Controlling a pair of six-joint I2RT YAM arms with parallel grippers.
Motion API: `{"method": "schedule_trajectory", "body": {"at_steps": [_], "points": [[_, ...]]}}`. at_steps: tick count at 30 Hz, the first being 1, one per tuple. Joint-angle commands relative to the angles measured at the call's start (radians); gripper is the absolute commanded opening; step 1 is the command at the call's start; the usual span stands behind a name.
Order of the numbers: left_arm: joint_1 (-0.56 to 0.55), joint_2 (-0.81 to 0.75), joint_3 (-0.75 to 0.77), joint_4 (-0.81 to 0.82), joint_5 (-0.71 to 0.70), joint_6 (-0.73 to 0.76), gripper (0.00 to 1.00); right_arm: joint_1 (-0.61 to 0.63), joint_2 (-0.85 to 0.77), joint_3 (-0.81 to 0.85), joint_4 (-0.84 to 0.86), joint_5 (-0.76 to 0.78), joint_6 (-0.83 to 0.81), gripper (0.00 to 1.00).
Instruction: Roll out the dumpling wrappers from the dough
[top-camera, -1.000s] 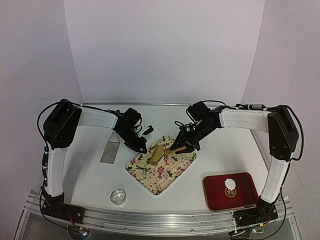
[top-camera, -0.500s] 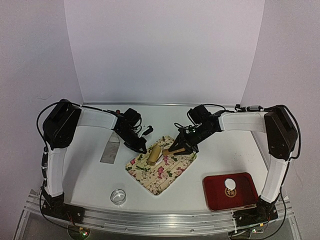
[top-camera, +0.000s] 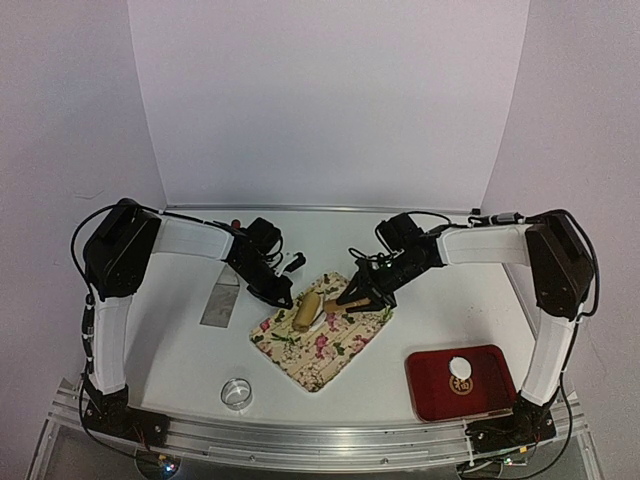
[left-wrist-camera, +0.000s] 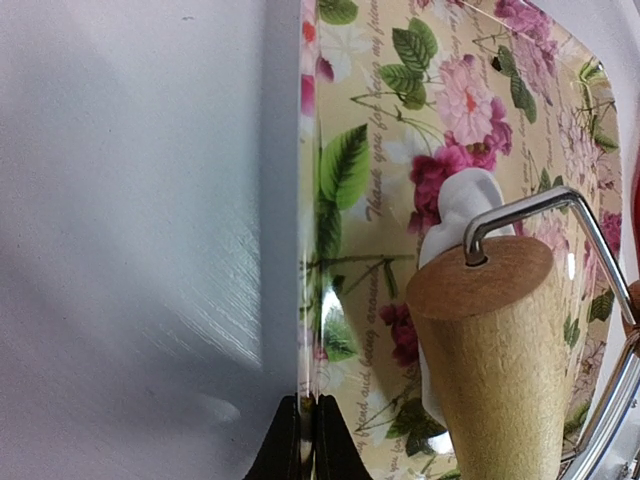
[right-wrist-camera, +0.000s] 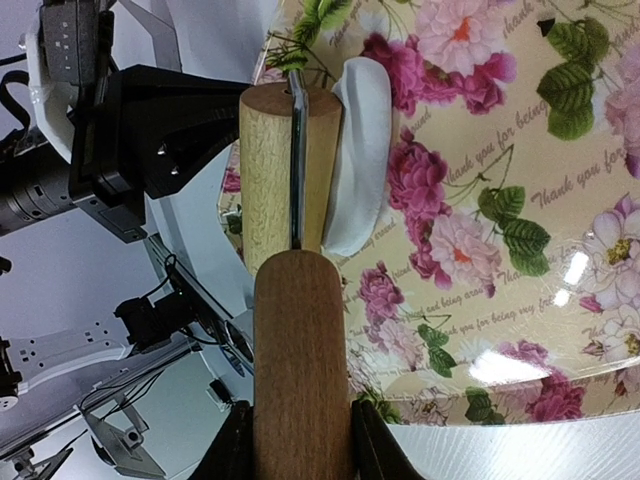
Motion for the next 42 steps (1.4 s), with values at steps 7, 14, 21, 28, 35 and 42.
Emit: {"method": "schedule_trajectory", "body": {"at_steps": [7,14,21,28,35,42], "points": [[0.003,-0.023,-0.026,-0.092,-0.092,0.028,0.0,-0.073,0.066,-0.189,-0.438,0.371,0.066,0.0],[0.003,-0.023,-0.027,-0.092,-0.093,0.027,0.0,-0.068,0.156,-0.077,-0.435,0.381,0.044,0.0],[0.003,-0.024,-0.034,-0.088,-0.086,0.027,0.0,-0.074,0.125,-0.06,-0.441,0.357,0.042,0.0],[-0.01,-0.006,-0.029,-0.092,-0.065,0.028,0.0,-0.063,0.236,0.063,-0.444,0.345,0.028,0.0],[-0.011,0.017,-0.013,-0.112,-0.088,-0.028,0.0,-0.073,0.114,0.087,-0.48,0.362,0.024,0.0],[-0.011,0.03,0.005,-0.12,-0.096,-0.055,0.0,-0.066,-0.001,0.253,-0.474,0.206,0.004,0.0]]}}
